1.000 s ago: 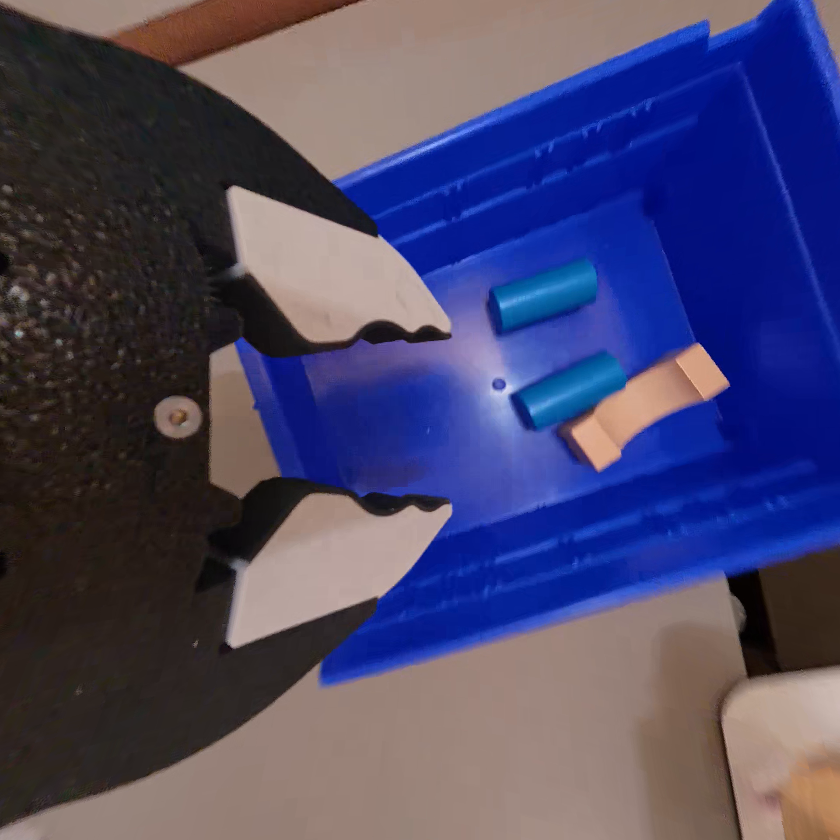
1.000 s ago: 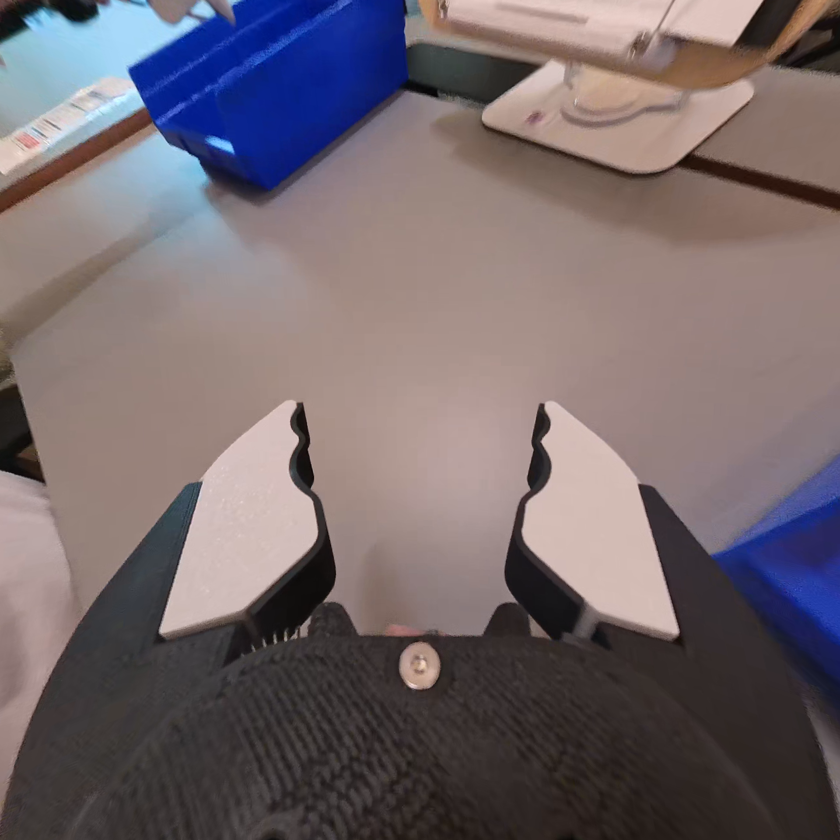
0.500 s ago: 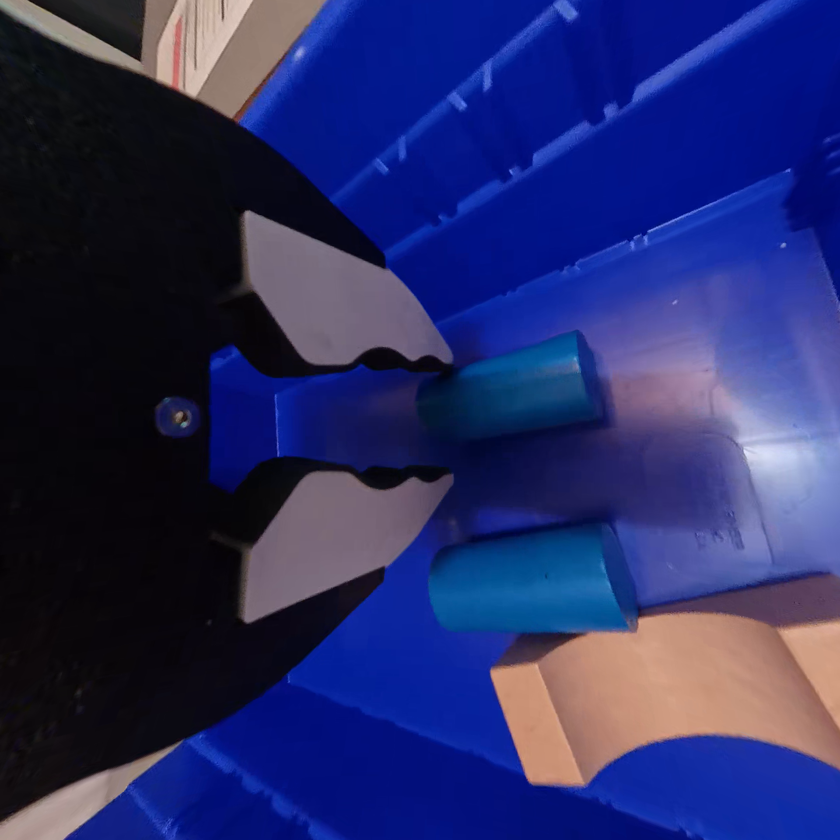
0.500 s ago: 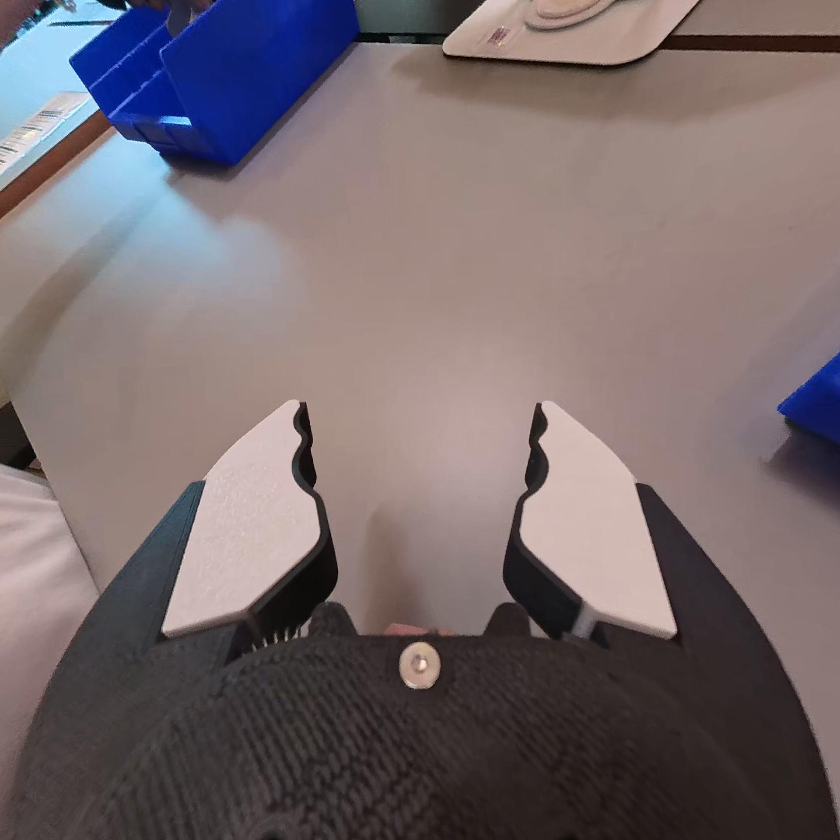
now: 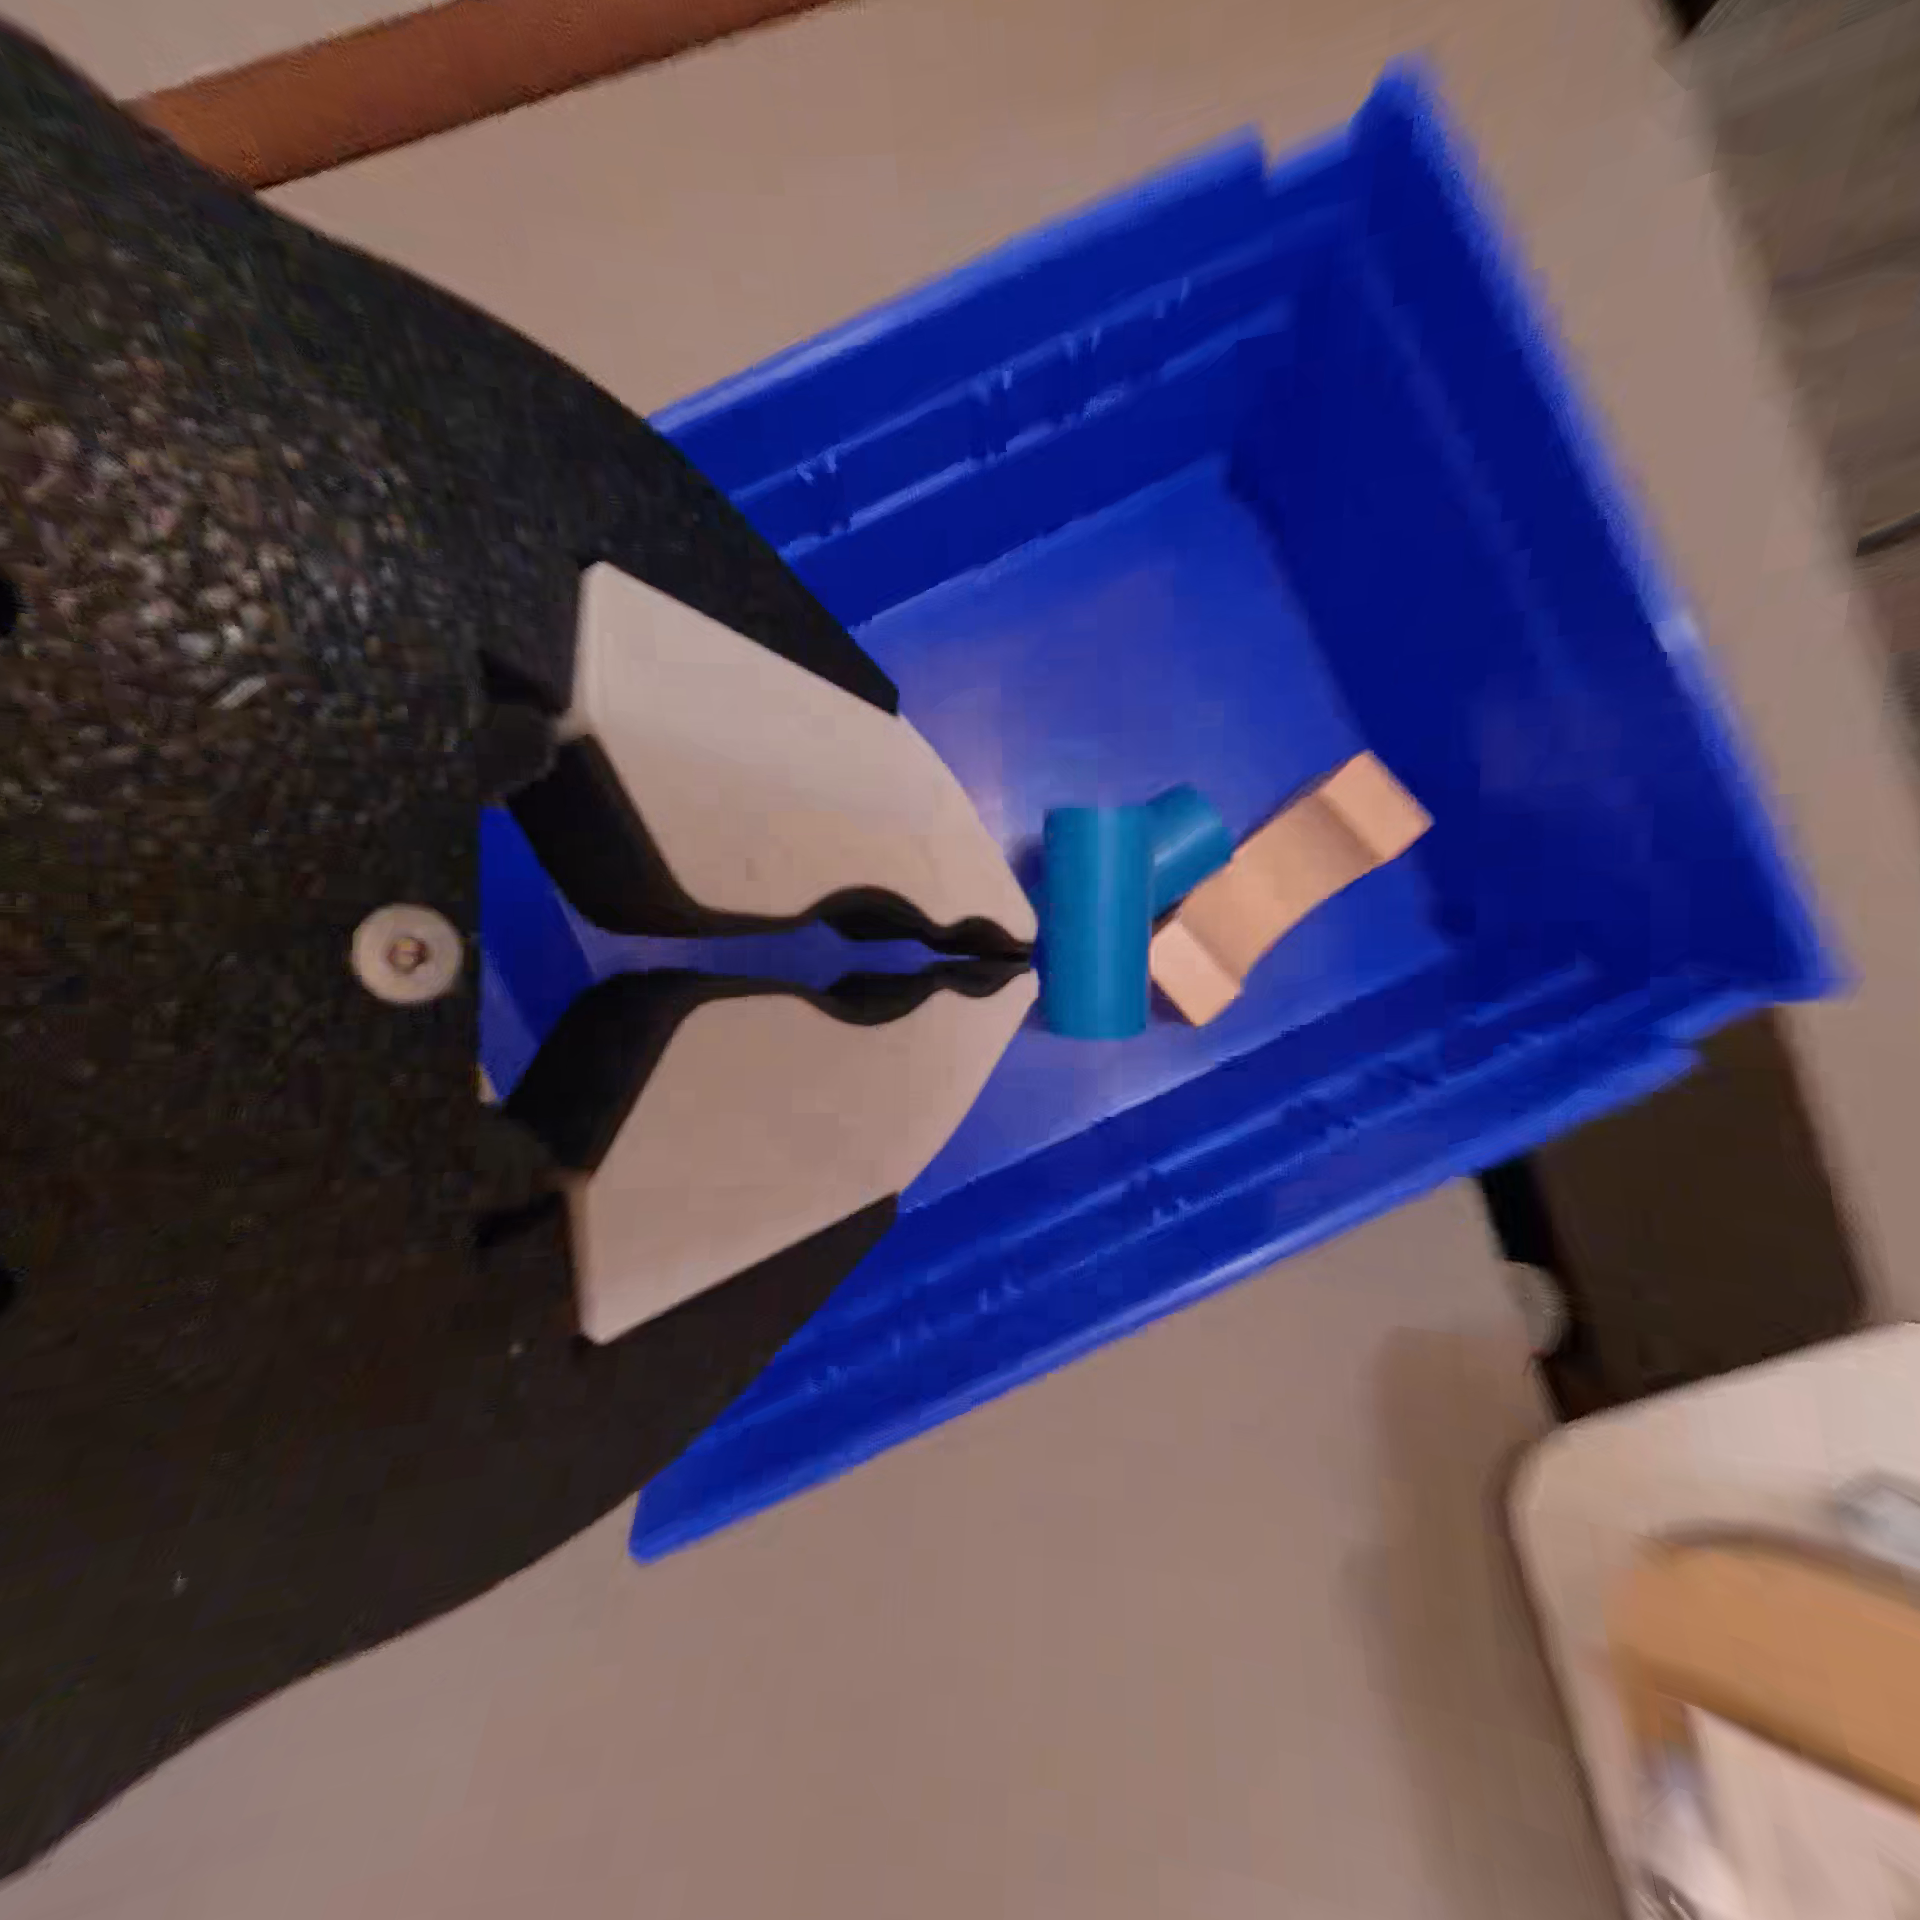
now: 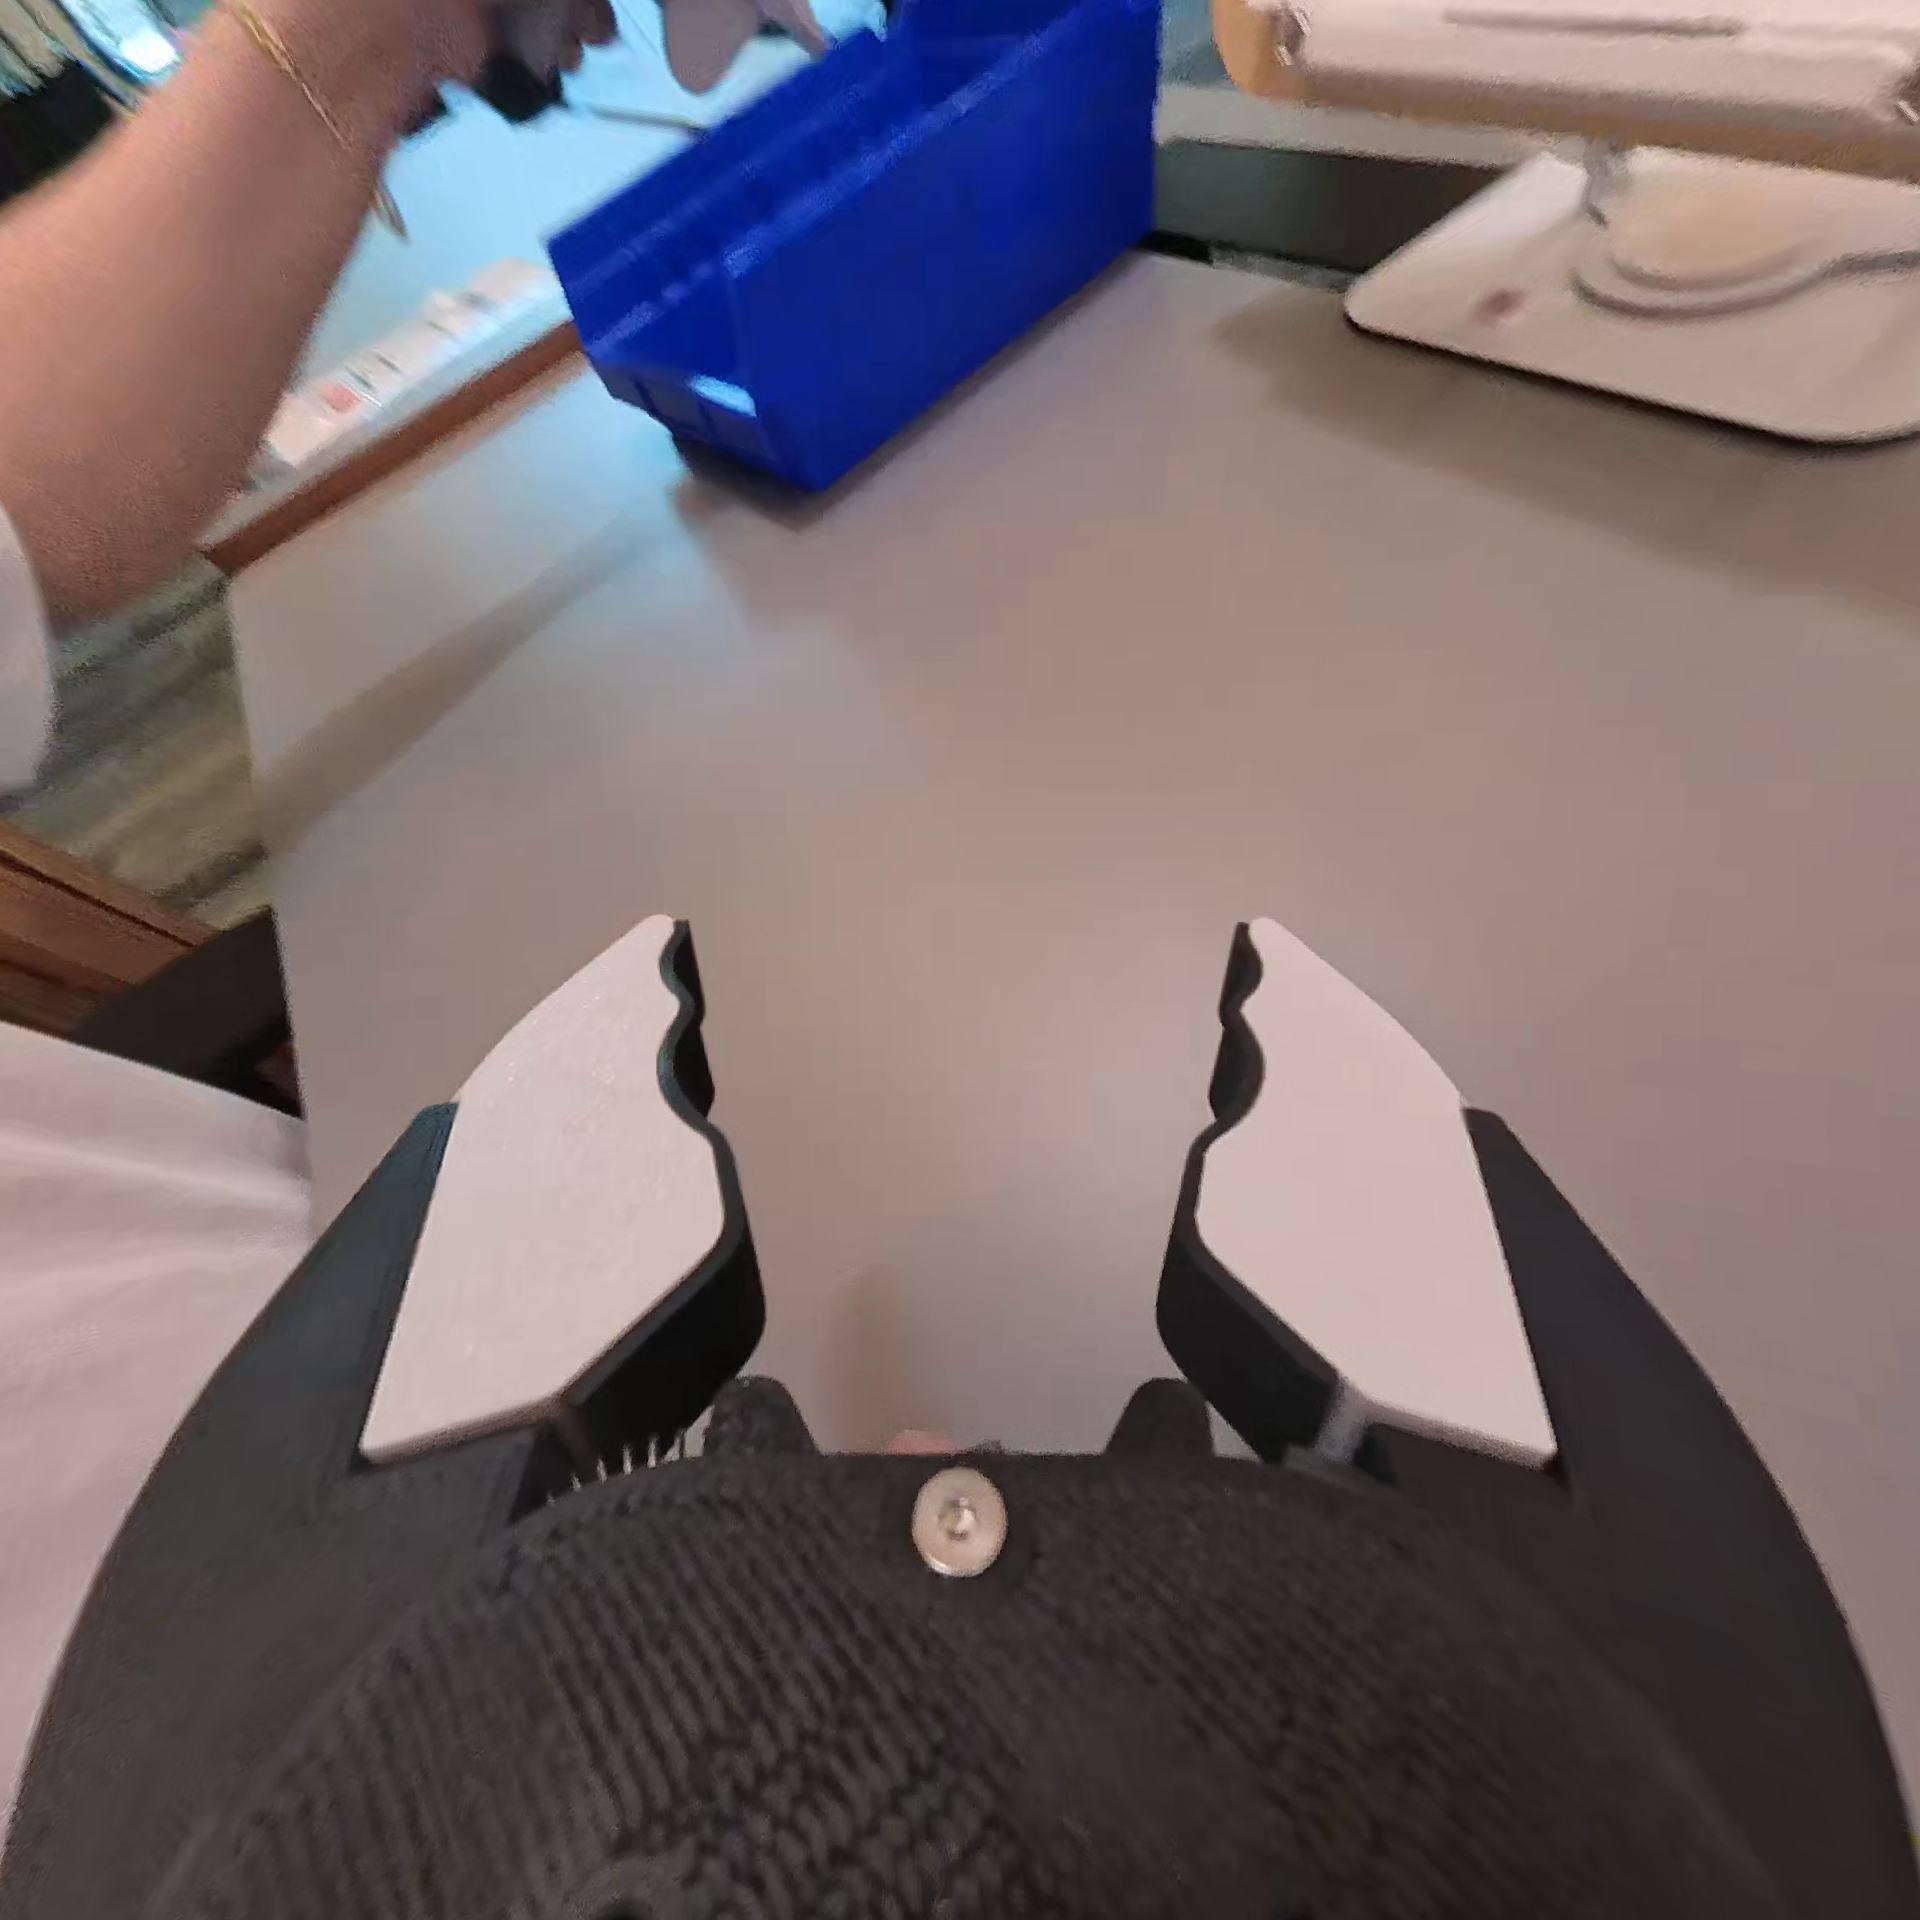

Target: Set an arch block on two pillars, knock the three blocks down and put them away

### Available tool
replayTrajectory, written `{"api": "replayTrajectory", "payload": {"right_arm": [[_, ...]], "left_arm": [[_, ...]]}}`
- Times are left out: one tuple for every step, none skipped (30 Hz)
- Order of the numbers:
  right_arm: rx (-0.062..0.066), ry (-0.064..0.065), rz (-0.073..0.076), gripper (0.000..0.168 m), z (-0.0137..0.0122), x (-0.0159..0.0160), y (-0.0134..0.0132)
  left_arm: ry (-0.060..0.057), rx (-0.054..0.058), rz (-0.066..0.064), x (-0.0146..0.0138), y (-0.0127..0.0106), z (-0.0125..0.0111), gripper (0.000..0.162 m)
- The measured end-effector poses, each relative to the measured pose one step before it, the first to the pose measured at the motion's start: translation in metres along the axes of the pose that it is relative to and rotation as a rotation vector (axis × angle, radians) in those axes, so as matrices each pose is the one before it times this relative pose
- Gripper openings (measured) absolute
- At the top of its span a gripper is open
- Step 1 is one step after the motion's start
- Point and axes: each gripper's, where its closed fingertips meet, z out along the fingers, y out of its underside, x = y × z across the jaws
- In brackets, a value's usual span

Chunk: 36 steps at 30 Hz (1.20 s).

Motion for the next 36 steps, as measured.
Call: {"api": "replayTrajectory", "payload": {"right_arm": [[0.0267,-0.0327,0.0,0.096,0.00469,-0.00474,-0.00917],[0.0219,-0.0265,-0.0032,0.095,0.00479,-0.00379,-0.00803],[0.01,-0.0095,-0.0012,0.093,0.00446,-0.00132,-0.00562],[0.0001,0.0052,-0.0019,0.092,0.00394,0.0006,-0.0033],[-0.0064,0.0048,-0.0077,0.092,0.00325,-0.00002,-0.00148],[-0.0081,-0.0026,-0.0135,0.091,0.00218,-0.00178,-0.0004],[-0.0038,-0.0002,-0.0129,0.091,0.00124,-0.00211,-0.00041],[0.0016,0.0069,-0.0096,0.091,0.00021,-0.00143,-0.0008],[0.0031,0.0063,-0.008,0.091,-0.00045,-0.0014,-0.00044],[-0.0001,0.001,-0.0094,0.089,-0.00096,-0.00168,0.00054],[-0.0049,0.0011,-0.0077,0.089,-0.00121,-0.001,0.00178],[-0.0101,0.0059,-0.0038,0.088,-0.0017,0.00045,0.00331],[-0.0149,0.0066,-0.0005,0.086,-0.00204,0.00102,0.00432],[-0.0161,0.0053,0.0014,0.085,-0.00217,0.00124,0.00472],[-0.0115,0.009,0.0039,0.085,-0.00212,0.00182,0.00412],[-0.0061,0.0104,0.0052,0.085,-0.00216,0.00188,0.0031],[-0.0023,0.0071,0.0044,0.084,-0.00222,0.0011,0.00245],[0.002,0.0057,0.0047,0.084,-0.00222,0.00073,0.00164],[0.0054,0.0075,0.0063,0.084,-0.00209,0.00083,0.0008],[0.0062,0.0088,0.0075,0.083,-0.0019,0.00105,0.00035],[0.0046,0.008,0.0083,0.083,-0.00165,0.00088,0.00048],[0.0043,0.007,0.0083,0.083,-0.00155,0.00074,0.00024],[0.0067,0.0057,0.0064,0.083,-0.00115,0.00039,-0.00022],[0.0072,0.0026,0.0032,0.082,-0.00084,-0.00006,-0.00012],[0.004,0.0008,0.0028,0.082,-0.00017,-0.00023,0.00031],[-0.0021,0.0008,0.0045,0.081,0.00044,-0.00021,0.00102],[-0.0059,0.0018,0.0035,0.081,0.00071,-0.00005,0.0015],[-0.0077,0.0024,-0.0002,0.081,0.00109,-0.00023,0.00186],[-0.0089,0.0033,-0.0032,0.081,0.001,-0.00036,0.00203],[-0.0081,0.0015,-0.0035,0.081,0.00084,-0.00082,0.00197],[-0.0056,-0.0026,-0.004,0.081,0.00067,-0.00151,0.00152],[-0.0033,-0.004,-0.0051,0.081,0.00052,-0.00133,0.00119],[-0.0034,-0.0001,-0.004,0.081,0.00052,-0.00022,0.00134],[-0.0064,0.0043,-0.0005,0.081,0.00031,0.00089,0.00162],[-0.0073,0.0042,0.0028,0.081,0.00034,0.00126,0.0014],[-0.0038,0.0004,0.0043,0.081,0.00044,0.0007,0.00055]], "left_arm": [[-0.0367,0.0689,-0.0022,0.00104,-0.00517,-0.01498,0.0],[-0.0528,0.0276,0.0084,-0.00329,-0.00042,-0.01064,0.0],[-0.0324,-0.0129,0.0273,-0.00249,0.00472,-0.00408,0.0],[-0.0068,-0.0347,0.0229,-0.00039,0.00778,0.00131,0.0],[-0.0019,-0.0358,0.0064,-0.00016,0.0083,0.00452,0.0],[0.0086,-0.0375,0.0066,0.00195,0.00847,0.00653,0.0],[0.0257,-0.0243,0.0168,0.00518,0.0059,0.00758,0.0],[0.0255,-0.0048,0.0169,0.00566,0.00315,0.00767,0.0],[0.0179,-0.0025,0.012,0.00403,0.00275,0.00712,0.0],[0.0195,-0.006,0.0125,0.0033,0.0026,0.00661,0.007],[0.0195,-0.0039,0.0078,0.00211,0.00189,0.00598,0.018],[0.0199,-0.005,-0.0006,0.00116,0.002,0.00476,0.022],[0.0274,-0.0048,-0.0029,0.00155,0.00185,0.00391,0.025],[0.0308,0.0,-0.0013,0.00149,0.00097,0.0033,0.03],[0.0256,0.0048,0.0106,0.00037,-0.00045,0.00232,0.034],[0.017,0.0115,0.0423,-0.0004,-0.00201,0.00142,0.039],[0.0027,0.0209,0.0806,-0.00132,-0.00386,0.00093,0.044],[-0.0163,0.0261,0.109,-0.00299,-0.00445,0.00079,0.049],[-0.0249,0.0139,0.1208,-0.00351,-0.00199,0.00071,0.049],[-0.0166,-0.0049,0.1164,-0.00184,0.00085,0.00075,0.049],[-0.0068,-0.0183,0.0947,-0.00071,0.00265,0.00133,0.052],[-0.0016,-0.0261,0.0579,-0.00098,0.00321,0.00223,0.055],[0.0074,-0.029,0.0197,-0.00105,0.003,0.00301,0.059],[0.0181,-0.0235,-0.0015,-0.00044,0.00197,0.00356,0.063],[0.0266,-0.0105,-0.0005,0.00084,0.00049,0.00373,0.064],[0.0285,0.0015,0.0114,0.00183,-0.00108,0.00313,0.063],[0.0277,0.0057,0.022,0.00273,-0.00151,0.0029,0.062],[0.0221,0.0007,0.0217,0.00241,-0.0013,0.00315,0.061],[0.0159,-0.0085,0.0169,0.00203,-0.00055,0.00371,0.06],[0.0173,-0.0199,0.0212,0.00279,0.00113,0.0044,0.058],[0.0164,-0.0344,0.0303,0.00325,0.00359,0.00505,0.057],[0.0091,-0.0451,0.0309,0.00276,0.00522,0.00532,0.055],[0.0128,-0.0435,0.0272,0.00387,0.00484,0.00538,0.05],[0.0308,-0.0195,0.0194,0.00628,0.00115,0.00325,0.04],[0.0141,0.0127,0.0028,0.00318,-0.0031,0.00095,0.037],[-0.0053,0.0059,-0.0084,0.00002,-0.00171,0.00055,0.035]]}}
